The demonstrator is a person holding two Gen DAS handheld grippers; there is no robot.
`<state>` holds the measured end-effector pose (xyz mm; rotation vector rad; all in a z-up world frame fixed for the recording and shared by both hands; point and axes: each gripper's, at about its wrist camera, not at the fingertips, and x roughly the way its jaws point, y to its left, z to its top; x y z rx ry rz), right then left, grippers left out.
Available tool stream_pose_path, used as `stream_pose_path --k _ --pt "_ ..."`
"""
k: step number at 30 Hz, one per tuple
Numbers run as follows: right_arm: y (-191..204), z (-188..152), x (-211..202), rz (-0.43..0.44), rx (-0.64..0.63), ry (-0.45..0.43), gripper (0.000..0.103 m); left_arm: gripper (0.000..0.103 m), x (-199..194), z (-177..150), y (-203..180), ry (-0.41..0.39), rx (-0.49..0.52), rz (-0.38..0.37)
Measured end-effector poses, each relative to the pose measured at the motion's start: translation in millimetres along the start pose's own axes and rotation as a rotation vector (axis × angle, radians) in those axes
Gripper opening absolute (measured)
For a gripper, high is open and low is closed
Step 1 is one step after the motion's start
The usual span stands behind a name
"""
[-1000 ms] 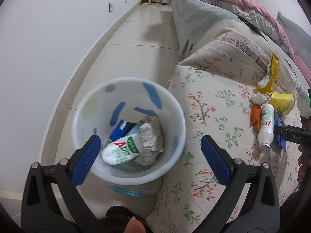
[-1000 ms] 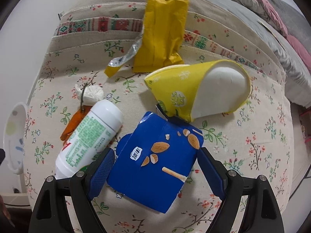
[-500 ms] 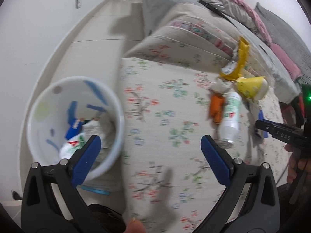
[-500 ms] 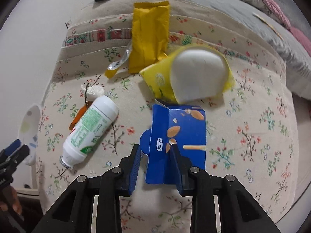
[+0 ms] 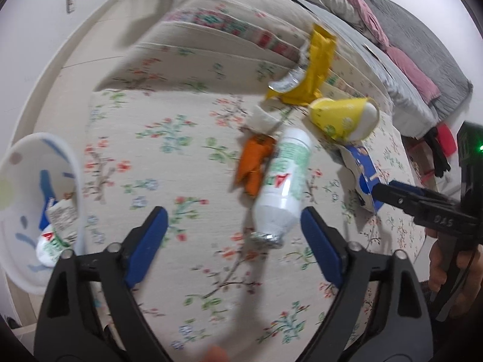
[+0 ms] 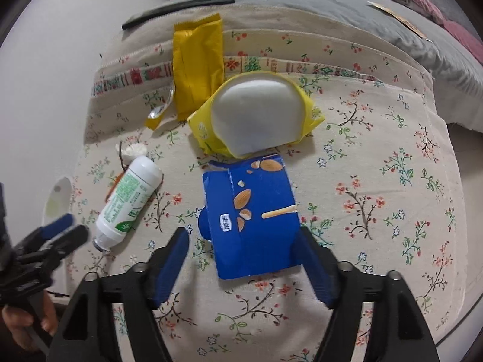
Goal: Collect trash
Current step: 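Grasp the blue snack box with the right tool while the left tool grasps another white bottle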
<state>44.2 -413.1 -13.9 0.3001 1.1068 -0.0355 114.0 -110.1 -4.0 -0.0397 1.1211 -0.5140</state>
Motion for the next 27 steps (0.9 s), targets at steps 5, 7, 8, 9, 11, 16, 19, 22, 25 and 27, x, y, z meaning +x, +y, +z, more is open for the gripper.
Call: stream_pose_path --k 5,7,8,9,11,16,19,22,25,27 --pt "-5 4 -4 0.001 -0.015 0.000 0.081 0.074 13 2 -12 0.024 0.030 -0.037" --pt "-6 4 3 0.004 -0.019 0.016 0.081 0.071 18 4 -14 0.029 0.036 -0.040" --pt "-9 4 6 0.007 -0.023 0.029 0.081 0.067 21 4 -15 0.034 0.038 -0.043" --pt "-7 7 11 0.006 -0.027 0.039 0.081 0.064 23 5 -15 0.037 0.038 -0.046" --pt "6 5 17 0.000 -0.032 0.051 0.081 0.062 25 6 -17 0.029 0.043 -0.044" --pt "1 5 29 -0.016 -0.053 0.072 0.081 0.049 27 5 -21 0.025 0.067 -0.045" --pt "0 5 29 -0.018 -0.055 0.067 0.076 0.045 26 4 -26 0.016 0.090 -0.032" --pt "2 6 27 -0.005 -0.044 0.060 0.070 0.043 22 3 -29 0.005 0.107 -0.025" --pt "3 6 18 -0.001 -0.041 0.046 0.062 0.042 17 2 -31 -0.002 0.114 -0.029" --pt "5 7 13 0.003 -0.038 0.041 0.061 0.041 13 2 -32 -0.009 0.115 -0.034"
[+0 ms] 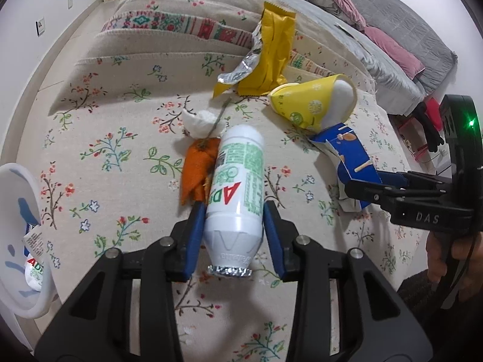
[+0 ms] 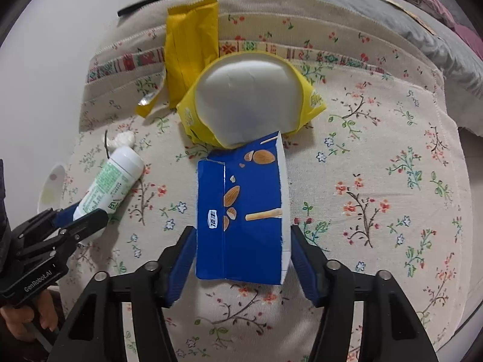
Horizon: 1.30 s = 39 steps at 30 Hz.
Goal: Collect trash
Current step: 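Grasp the blue snack box with the right tool while the left tool grasps another white bottle, then carry box and bottle to the wastebasket and open both tools to drop them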
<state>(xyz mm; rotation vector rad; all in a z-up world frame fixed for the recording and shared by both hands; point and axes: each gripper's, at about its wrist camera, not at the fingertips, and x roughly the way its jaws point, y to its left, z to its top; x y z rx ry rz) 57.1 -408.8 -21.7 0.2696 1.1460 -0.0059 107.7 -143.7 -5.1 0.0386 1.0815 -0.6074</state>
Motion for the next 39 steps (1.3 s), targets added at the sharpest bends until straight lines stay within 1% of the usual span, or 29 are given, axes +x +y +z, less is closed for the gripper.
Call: stream_pose_path --k 14,16,24,29,39 --pt "0 -12 -40 0.042 0.027 -0.033 0.059 0.040 -27 -9 -1 -0.046 -0.011 -0.045" --pt "13 -12 -41 0.044 0.034 -0.039 0.059 0.040 -30 -8 -2 -0.054 -0.012 -0.049" --pt "26 -12 -57 0.051 0.027 -0.071 0.059 0.040 -48 -5 4 -0.102 -0.042 -0.054" --pt "43 -9 -64 0.064 0.007 -0.089 0.059 0.040 -60 -5 13 -0.138 -0.062 -0.050" --pt "85 1 -65 0.091 -0.053 -0.100 0.059 0.040 -81 -18 50 -0.176 -0.124 -0.002"
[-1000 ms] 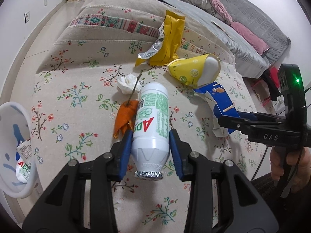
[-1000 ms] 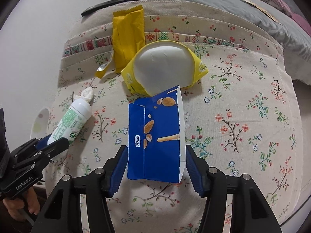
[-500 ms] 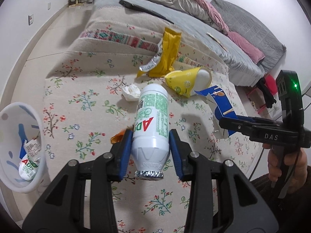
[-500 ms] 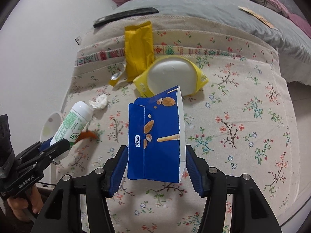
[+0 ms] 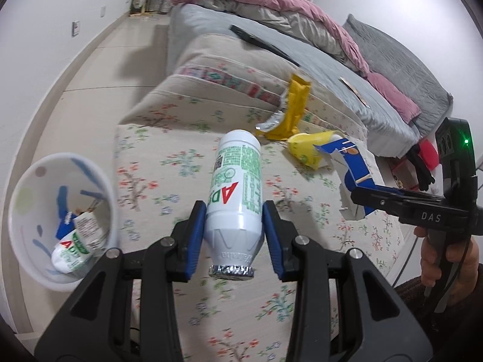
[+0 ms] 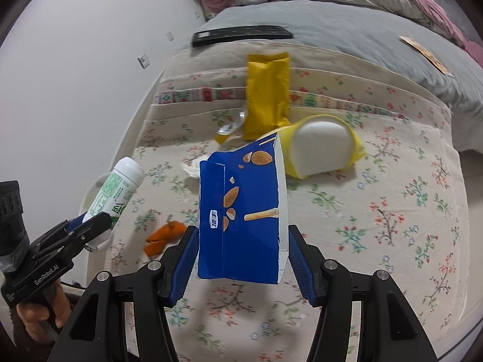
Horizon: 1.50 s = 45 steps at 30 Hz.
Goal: Collect trash
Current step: 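Carry box and bottle to the wastebasket and open both tools to drop them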
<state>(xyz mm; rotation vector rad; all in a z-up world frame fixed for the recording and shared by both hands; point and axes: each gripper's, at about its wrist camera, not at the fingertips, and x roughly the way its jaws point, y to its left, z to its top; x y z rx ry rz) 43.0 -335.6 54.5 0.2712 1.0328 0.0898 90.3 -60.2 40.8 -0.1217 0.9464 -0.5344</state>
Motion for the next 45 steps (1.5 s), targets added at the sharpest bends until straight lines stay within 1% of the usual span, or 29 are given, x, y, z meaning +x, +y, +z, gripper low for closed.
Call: stream_pose_path --k 17,24,27,31,35,37,38,39,41,43,44,45 --pt "95 17 35 0.071 -0.129 0.026 0.059 0.040 -44 -25 100 -0.063 -0.171 0.136" --pt "139 18 59 0.100 -0.193 0.050 0.059 0.040 -49 -37 145 -0.073 -0.251 0.200" --pt "156 17 70 0.109 -0.222 0.061 0.059 0.040 -48 -41 163 -0.072 -0.288 0.212" --pt "173 14 87 0.123 -0.251 0.081 0.059 0.040 -47 -43 173 -0.084 -0.307 0.223" --pt "185 11 103 0.138 -0.266 0.096 0.059 0.041 -49 -40 180 -0.118 -0.303 0.235" --pt "190 11 111 0.152 -0.268 0.102 0.059 0.052 -48 -37 182 -0.115 -0.304 0.273" --pt "191 10 114 0.157 -0.268 0.104 0.059 0.070 -48 -36 183 -0.109 -0.311 0.287" --pt "194 10 116 0.160 -0.268 0.105 0.059 0.084 -48 -36 184 -0.108 -0.323 0.307" --pt "199 10 123 0.171 -0.263 0.111 0.060 0.088 -53 -39 186 -0.125 -0.339 0.357" --pt "204 12 133 0.187 -0.260 0.123 0.060 0.092 -56 -41 190 -0.106 -0.344 0.411" --pt "206 14 134 0.192 -0.260 0.127 0.060 0.096 -57 -42 193 -0.090 -0.351 0.454" --pt "209 15 139 0.197 -0.264 0.132 0.060 0.097 -58 -43 195 -0.085 -0.353 0.476"
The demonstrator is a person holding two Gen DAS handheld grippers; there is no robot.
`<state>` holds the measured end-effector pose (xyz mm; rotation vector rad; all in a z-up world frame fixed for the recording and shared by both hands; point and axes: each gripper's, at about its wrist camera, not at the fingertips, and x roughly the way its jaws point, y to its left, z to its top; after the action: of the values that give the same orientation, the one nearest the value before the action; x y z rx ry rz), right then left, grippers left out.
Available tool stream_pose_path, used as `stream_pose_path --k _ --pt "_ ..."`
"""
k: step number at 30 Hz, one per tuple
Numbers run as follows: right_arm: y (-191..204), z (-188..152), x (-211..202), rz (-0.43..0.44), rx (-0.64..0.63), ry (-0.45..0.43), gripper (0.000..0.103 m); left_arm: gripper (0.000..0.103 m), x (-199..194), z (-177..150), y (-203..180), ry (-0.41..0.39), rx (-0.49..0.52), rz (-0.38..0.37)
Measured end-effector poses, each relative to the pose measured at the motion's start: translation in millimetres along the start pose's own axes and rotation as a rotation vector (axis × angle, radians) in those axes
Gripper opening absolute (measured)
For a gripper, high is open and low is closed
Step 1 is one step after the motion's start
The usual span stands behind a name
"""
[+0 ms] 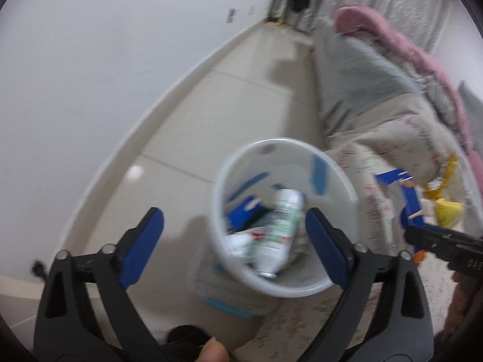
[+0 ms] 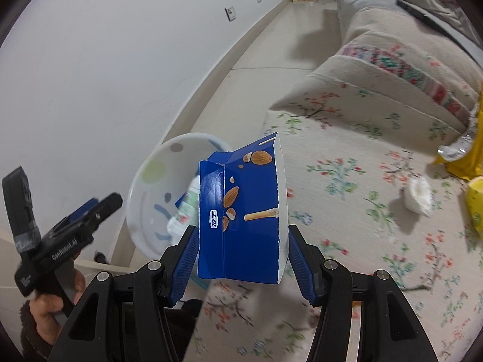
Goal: Collect trash
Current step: 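Carry box and bottle to the wastebasket and open both tools to drop them, then grasp the orange carrot-shaped item with the left tool while the right tool grasps the yellow cup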
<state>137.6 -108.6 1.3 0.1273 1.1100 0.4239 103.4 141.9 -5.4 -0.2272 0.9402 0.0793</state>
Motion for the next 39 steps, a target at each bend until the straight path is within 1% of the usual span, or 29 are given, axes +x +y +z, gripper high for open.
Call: stream_pose_path --k 3,7,10,14,17,19,22,25,27,34,39 --pt "9 5 13 0.011 -0.019 0.009 0.060 0.098 -3 0 13 0.005 -0.019 0.063" --pt "21 11 33 0.022 -0.024 0.026 0.060 0.098 -7 0 25 0.009 -0.030 0.087" --pt "27 15 44 0.030 -0.026 0.034 0.061 0.098 -8 0 30 0.012 -0.034 0.091" --pt "39 19 55 0.034 -0.046 0.036 0.062 0.098 -7 1 35 0.025 -0.061 0.074" --pt "47 26 62 0.043 -0.062 0.025 0.065 0.098 -7 2 35 0.024 -0.069 0.065" --pt "47 29 60 0.061 -0.067 0.018 0.075 0.098 -8 2 32 0.022 -0.068 0.062" --pt "43 30 53 0.079 -0.052 0.001 0.081 0.098 -8 2 31 0.022 -0.066 0.054" --pt "39 28 44 0.093 -0.038 -0.014 0.081 0.098 -10 2 30 0.022 -0.065 0.032" --pt "36 25 38 0.083 -0.041 -0.019 0.081 0.098 -11 2 27 0.022 -0.064 0.020" --pt "26 11 9 0.019 -0.071 -0.055 0.082 0.098 -14 1 15 0.019 -0.045 -0.006" --pt "5 3 -15 -0.024 -0.063 -0.071 0.082 0.098 -15 0 2 0.013 -0.023 -0.015"
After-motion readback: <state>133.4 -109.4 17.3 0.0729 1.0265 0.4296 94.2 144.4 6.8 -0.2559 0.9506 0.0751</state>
